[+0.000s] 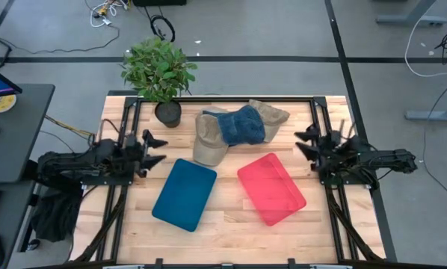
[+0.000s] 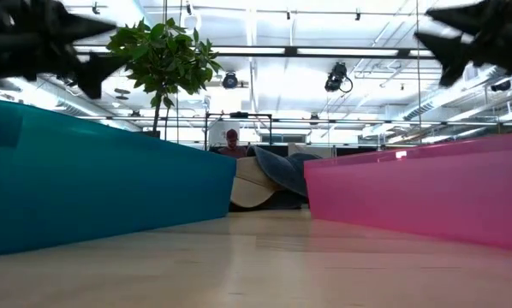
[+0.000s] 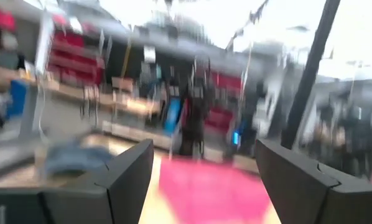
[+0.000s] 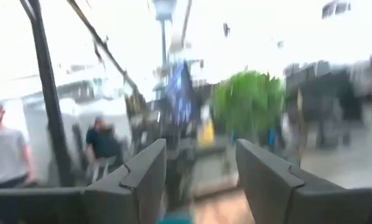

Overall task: Pick & Place hat
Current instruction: Put the blue cap into the red bin

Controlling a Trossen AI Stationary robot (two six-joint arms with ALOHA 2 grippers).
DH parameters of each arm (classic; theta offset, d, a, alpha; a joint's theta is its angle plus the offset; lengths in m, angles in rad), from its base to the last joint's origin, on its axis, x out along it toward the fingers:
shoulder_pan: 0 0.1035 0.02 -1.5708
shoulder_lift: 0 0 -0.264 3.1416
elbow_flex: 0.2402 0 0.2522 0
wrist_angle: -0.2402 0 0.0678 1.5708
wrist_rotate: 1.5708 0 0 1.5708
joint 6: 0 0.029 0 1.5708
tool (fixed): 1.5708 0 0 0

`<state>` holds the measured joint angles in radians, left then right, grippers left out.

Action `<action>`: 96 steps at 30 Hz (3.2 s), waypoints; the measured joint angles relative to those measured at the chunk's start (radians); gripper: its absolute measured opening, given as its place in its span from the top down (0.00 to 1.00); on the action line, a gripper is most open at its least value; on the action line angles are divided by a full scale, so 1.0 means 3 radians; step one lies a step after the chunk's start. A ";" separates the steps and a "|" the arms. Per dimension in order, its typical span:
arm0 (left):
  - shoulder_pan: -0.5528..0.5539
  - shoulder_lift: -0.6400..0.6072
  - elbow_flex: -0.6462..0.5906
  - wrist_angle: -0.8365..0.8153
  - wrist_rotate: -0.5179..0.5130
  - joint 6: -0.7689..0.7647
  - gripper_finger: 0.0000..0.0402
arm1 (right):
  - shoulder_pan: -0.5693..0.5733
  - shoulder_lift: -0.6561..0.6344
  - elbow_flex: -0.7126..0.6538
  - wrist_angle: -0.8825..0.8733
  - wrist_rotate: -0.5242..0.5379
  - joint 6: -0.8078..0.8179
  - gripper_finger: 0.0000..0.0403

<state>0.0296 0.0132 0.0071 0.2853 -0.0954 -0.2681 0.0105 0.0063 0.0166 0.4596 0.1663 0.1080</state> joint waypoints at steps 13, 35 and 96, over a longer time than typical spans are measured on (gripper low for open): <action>0.0001 0.0338 0.0714 0.0332 -0.0821 0.0318 0.29 | -0.0001 0.0078 0.0000 0.1186 0.0035 0.0371 0.51; 0.0000 0.2234 0.2465 0.0125 -0.0805 0.0332 0.29 | -0.0003 0.1400 0.2005 0.0302 0.0012 0.0238 0.51; 0.0304 0.2886 0.3779 -0.2649 -0.1241 0.0060 0.29 | -0.0511 0.3432 0.3718 -0.3422 0.0573 0.0469 0.51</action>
<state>0.1209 0.8791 1.1408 -0.5095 -0.4676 -0.2501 -0.1429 1.0358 1.1320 -0.5669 0.3383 0.2488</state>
